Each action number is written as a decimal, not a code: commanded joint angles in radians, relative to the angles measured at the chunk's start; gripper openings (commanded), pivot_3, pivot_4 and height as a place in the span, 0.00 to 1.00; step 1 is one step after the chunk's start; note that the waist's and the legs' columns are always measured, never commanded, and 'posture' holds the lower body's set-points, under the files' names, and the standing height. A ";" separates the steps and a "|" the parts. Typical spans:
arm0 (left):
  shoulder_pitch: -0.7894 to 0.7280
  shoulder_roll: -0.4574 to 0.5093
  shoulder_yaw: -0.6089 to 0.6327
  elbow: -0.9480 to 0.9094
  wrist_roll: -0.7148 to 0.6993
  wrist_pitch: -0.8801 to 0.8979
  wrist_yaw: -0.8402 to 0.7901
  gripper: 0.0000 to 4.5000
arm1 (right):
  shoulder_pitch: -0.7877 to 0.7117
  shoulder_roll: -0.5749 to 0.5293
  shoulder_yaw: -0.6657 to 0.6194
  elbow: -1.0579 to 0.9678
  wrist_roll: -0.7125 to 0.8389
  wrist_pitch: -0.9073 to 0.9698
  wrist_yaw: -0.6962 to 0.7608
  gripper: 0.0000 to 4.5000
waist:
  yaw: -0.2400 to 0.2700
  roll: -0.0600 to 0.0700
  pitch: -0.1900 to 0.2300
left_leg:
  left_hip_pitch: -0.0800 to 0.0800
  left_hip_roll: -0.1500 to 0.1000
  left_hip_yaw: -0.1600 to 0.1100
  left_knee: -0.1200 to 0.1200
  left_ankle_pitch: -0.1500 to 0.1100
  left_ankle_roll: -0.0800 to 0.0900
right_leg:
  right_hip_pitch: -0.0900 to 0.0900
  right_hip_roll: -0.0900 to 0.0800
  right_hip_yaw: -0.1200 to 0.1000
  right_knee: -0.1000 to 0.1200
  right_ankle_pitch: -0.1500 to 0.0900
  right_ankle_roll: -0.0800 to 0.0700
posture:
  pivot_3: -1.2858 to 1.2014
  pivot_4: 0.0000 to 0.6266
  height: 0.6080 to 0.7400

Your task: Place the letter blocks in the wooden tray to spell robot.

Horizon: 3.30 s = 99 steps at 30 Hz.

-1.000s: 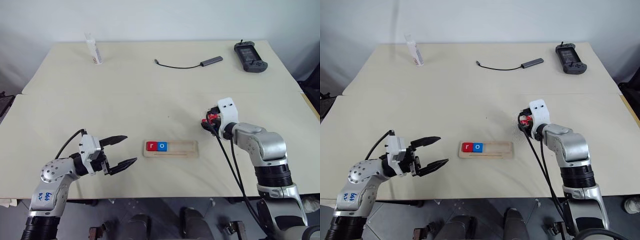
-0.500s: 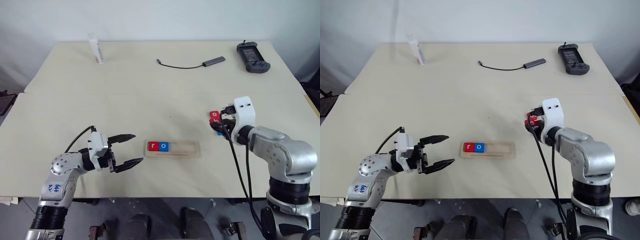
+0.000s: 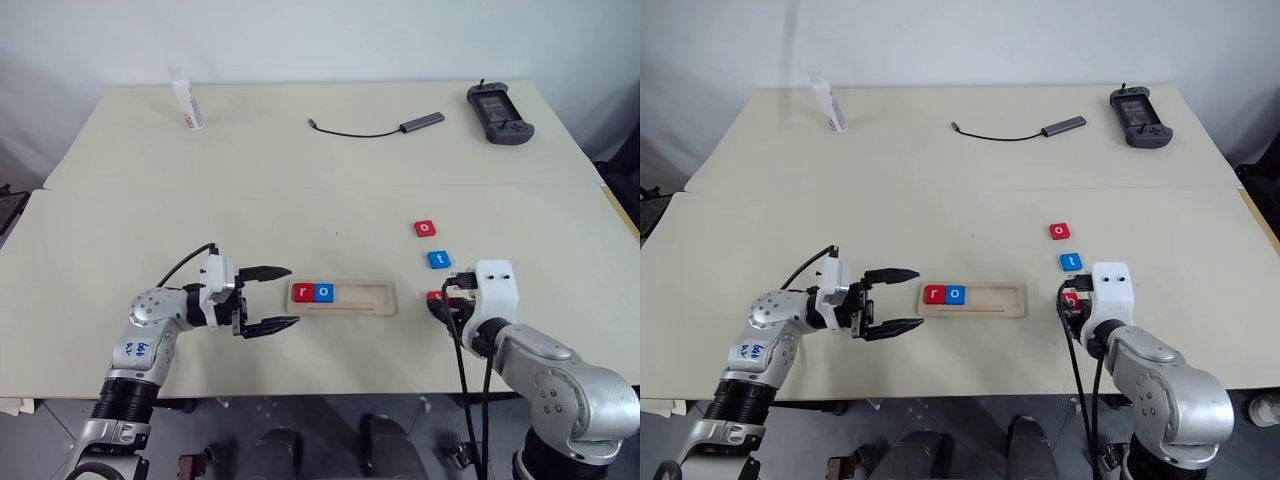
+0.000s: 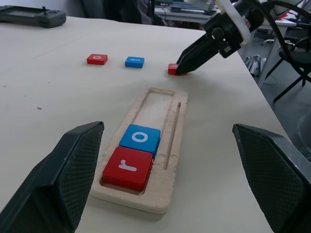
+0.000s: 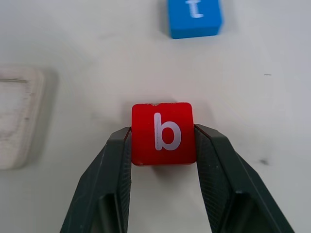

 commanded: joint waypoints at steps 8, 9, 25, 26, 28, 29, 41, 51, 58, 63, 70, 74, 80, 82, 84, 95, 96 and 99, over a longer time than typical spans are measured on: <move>0.049 0.015 0.013 -0.100 -0.016 0.018 0.000 1.00 | -0.001 -0.197 -0.004 0.027 0.078 -0.087 0.186 0.99 | 0.002 0.000 0.000 | 0.000 0.000 0.000 0.000 0.000 0.000 | 0.000 0.000 0.000 -0.001 0.000 0.000 | 0.52 0.24 1.00; 0.053 0.014 0.013 -0.107 -0.016 0.022 0.003 1.00 | 0.015 -0.288 0.000 0.047 0.090 -0.124 0.250 0.99 | 0.005 0.001 0.000 | -0.001 0.000 0.000 0.000 0.000 0.000 | 0.000 0.000 0.000 -0.001 0.000 0.000 | 0.52 0.24 1.00; 0.112 0.029 0.026 -0.187 -0.001 0.025 0.055 1.00 | -0.098 -0.758 0.310 0.916 -0.092 -1.407 1.191 0.99 | 0.003 0.000 0.001 | 0.001 0.001 0.002 0.002 -0.002 0.003 | 0.003 0.000 -0.001 -0.006 0.000 0.001 | 0.52 0.24 1.00; 0.121 0.031 0.027 -0.201 -0.003 0.028 0.060 1.00 | -0.135 -0.746 0.335 0.978 -0.119 -1.449 1.196 0.99 | 0.003 0.000 0.001 | 0.001 0.001 0.002 0.002 -0.002 0.003 | 0.003 0.000 -0.001 -0.006 0.000 0.001 | 0.52 0.24 1.00; 0.134 0.036 0.029 -0.220 -0.006 0.034 0.068 1.00 | -0.184 -0.727 0.363 1.059 -0.145 -1.501 1.209 0.99 | 0.002 0.000 0.001 | 0.001 0.000 0.002 0.002 -0.002 0.003 | 0.003 -0.001 -0.001 -0.006 0.001 0.001 | 0.52 0.24 1.00; 0.139 0.039 0.031 -0.228 -0.008 0.037 0.071 1.00 | -0.201 -0.718 0.368 1.086 -0.148 -1.508 1.212 0.99 | 0.002 0.000 0.001 | 0.001 0.001 0.002 0.002 -0.002 0.002 | 0.003 0.000 -0.001 -0.007 0.001 0.001 | 0.52 0.24 1.00; 0.145 0.055 0.038 -0.249 -0.012 0.051 0.082 1.00 | -0.323 -0.670 0.402 1.259 -0.176 -1.628 1.282 0.99 | 0.000 0.000 0.001 | 0.002 0.001 0.002 0.003 -0.002 0.001 | 0.003 0.000 -0.001 -0.006 0.000 0.001 | 0.52 0.24 1.00; 0.122 0.057 0.035 -0.234 -0.011 0.052 0.073 1.00 | -0.455 -0.660 0.477 1.456 -0.251 -1.758 1.368 0.99 | 0.002 0.000 0.001 | 0.002 0.001 0.002 0.004 -0.002 0.001 | 0.003 0.000 -0.001 -0.006 0.000 0.001 | 0.52 0.24 1.00; 0.126 0.059 0.042 -0.239 -0.011 0.051 0.075 1.00 | -0.489 -0.642 0.507 1.508 -0.254 -1.769 1.431 0.72 | 0.000 -0.001 0.000 | 0.002 0.001 0.002 0.004 -0.002 0.001 | 0.004 0.000 -0.001 -0.006 0.000 0.001 | 0.52 0.24 1.00; 0.136 0.063 0.051 -0.241 -0.011 0.050 0.079 1.00 | -0.486 -0.637 0.494 1.470 -0.233 -1.769 1.423 0.39 | 0.000 -0.001 0.000 | 0.002 0.001 0.002 0.007 -0.002 0.001 | 0.004 0.000 -0.001 -0.004 0.001 0.001 | 0.52 0.24 1.00; 0.164 0.072 0.071 -0.241 -0.007 0.043 0.096 1.00 | -0.466 -0.640 0.453 1.190 -0.118 -1.532 1.420 0.33 | -0.001 0.001 0.001 | 0.000 0.002 0.002 0.007 -0.002 0.000 | 0.002 0.000 -0.001 -0.003 0.000 0.001 | 0.52 0.24 1.00; 0.188 0.084 0.095 -0.242 -0.006 0.037 0.113 1.00 | -0.467 -0.617 0.474 0.931 -0.053 -1.258 1.356 0.33 | 0.002 0.001 0.001 | -0.001 0.002 0.001 0.007 -0.002 0.000 | 0.001 0.000 -0.001 -0.004 0.000 0.001 | 0.52 0.24 1.00; 0.218 0.088 0.107 -0.256 -0.008 0.033 0.131 1.00 | -0.481 -0.527 0.553 0.723 -0.080 -0.965 1.200 0.33 | 0.007 0.001 0.001 | -0.001 0.001 0.000 0.007 -0.003 0.000 | 0.002 -0.001 -0.001 -0.004 0.000 0.001 | 0.52 0.24 1.00; 0.227 0.085 0.104 -0.268 -0.007 0.034 0.138 1.00 | -0.478 -0.492 0.582 0.698 -0.095 -0.934 1.158 0.33 | 0.008 0.001 0.001 | -0.001 0.001 0.000 0.007 -0.003 0.000 | 0.002 -0.001 -0.002 -0.004 0.000 0.001 | 0.52 0.24 1.00; 0.236 0.083 0.099 -0.278 -0.007 0.035 0.144 1.00 | -0.476 -0.471 0.604 0.697 -0.117 -0.930 1.125 0.33 | 0.009 0.001 0.001 | -0.002 0.001 0.000 0.007 -0.003 0.001 | 0.001 -0.001 -0.002 -0.004 0.000 0.001 | 0.52 0.24 1.00; 0.258 0.077 0.091 -0.313 -0.012 0.043 0.169 1.00 | -0.486 -0.444 0.652 0.713 -0.178 -0.969 1.061 0.33 | 0.002 0.001 0.001 | -0.001 0.001 0.000 0.005 -0.003 0.001 | 0.001 0.000 -0.002 -0.004 0.000 0.001 | 0.52 0.24 1.00; 0.258 0.076 0.090 -0.314 -0.012 0.044 0.170 1.00 | -0.485 -0.442 0.654 0.713 -0.180 -0.971 1.059 0.33 | 0.002 0.001 0.001 | -0.001 0.001 0.000 0.005 -0.003 0.001 | 0.001 0.000 -0.002 -0.004 0.000 0.001 | 0.52 0.24 1.00; 0.257 0.075 0.090 -0.314 -0.013 0.044 0.172 1.00 | -0.484 -0.432 0.655 0.706 -0.174 -0.958 1.063 0.41 | 0.002 0.001 0.001 | -0.001 0.001 0.000 0.005 -0.003 0.001 | 0.001 0.000 -0.002 -0.004 0.000 0.001 | 0.52 0.24 1.00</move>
